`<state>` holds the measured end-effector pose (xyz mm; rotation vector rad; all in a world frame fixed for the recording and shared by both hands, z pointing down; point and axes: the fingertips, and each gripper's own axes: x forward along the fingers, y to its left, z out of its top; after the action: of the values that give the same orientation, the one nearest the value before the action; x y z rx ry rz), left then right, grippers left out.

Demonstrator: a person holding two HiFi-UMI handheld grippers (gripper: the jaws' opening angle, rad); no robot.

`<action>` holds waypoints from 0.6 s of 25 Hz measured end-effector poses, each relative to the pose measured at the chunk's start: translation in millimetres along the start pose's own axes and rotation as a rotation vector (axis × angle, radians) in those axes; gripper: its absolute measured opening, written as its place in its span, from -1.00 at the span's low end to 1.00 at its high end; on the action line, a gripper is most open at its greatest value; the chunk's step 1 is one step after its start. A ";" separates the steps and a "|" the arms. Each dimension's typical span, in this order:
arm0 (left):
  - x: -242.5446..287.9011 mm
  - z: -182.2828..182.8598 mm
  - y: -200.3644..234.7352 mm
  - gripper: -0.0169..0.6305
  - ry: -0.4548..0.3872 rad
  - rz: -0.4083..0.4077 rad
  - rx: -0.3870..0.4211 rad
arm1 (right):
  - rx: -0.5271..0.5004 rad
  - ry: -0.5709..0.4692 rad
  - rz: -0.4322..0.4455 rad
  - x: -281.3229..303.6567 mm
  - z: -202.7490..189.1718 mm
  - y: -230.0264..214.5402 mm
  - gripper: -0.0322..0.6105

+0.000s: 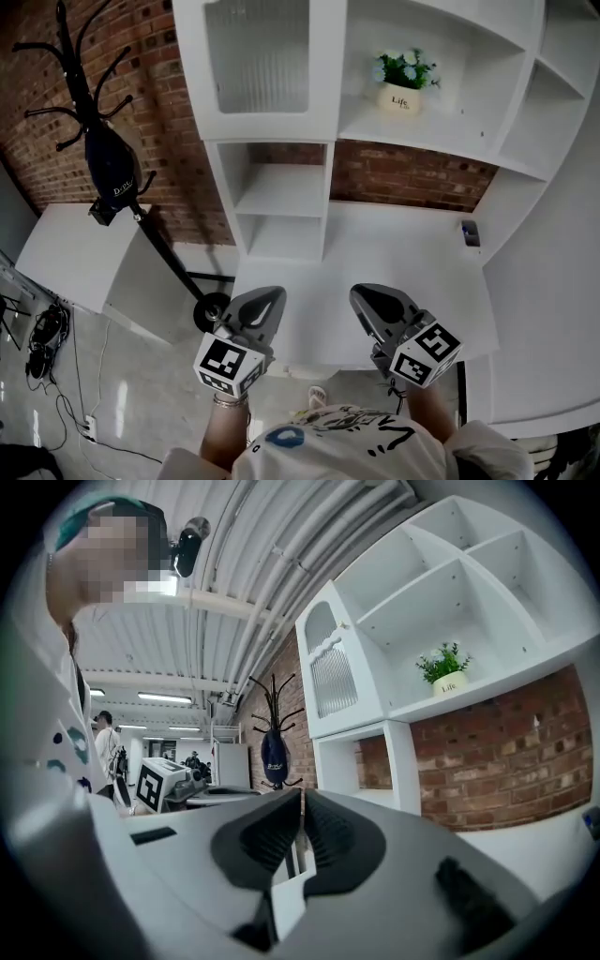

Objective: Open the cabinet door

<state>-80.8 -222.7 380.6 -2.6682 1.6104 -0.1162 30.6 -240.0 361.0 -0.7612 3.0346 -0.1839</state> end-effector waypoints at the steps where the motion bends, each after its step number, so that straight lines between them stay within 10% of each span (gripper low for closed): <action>1: 5.8 3.2 4.5 -0.91 -0.003 0.006 0.006 | -0.010 -0.005 0.006 4.1 4.7 -5.6 -0.81; 15: 52.5 28.2 53.3 -0.91 -0.054 0.100 0.040 | -0.097 -0.093 0.061 42.7 53.8 -50.4 -0.81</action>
<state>-101.3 -294.5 352.1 -2.5327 1.7024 -0.0730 18.6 -310.2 314.3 -0.6604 2.9916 0.0002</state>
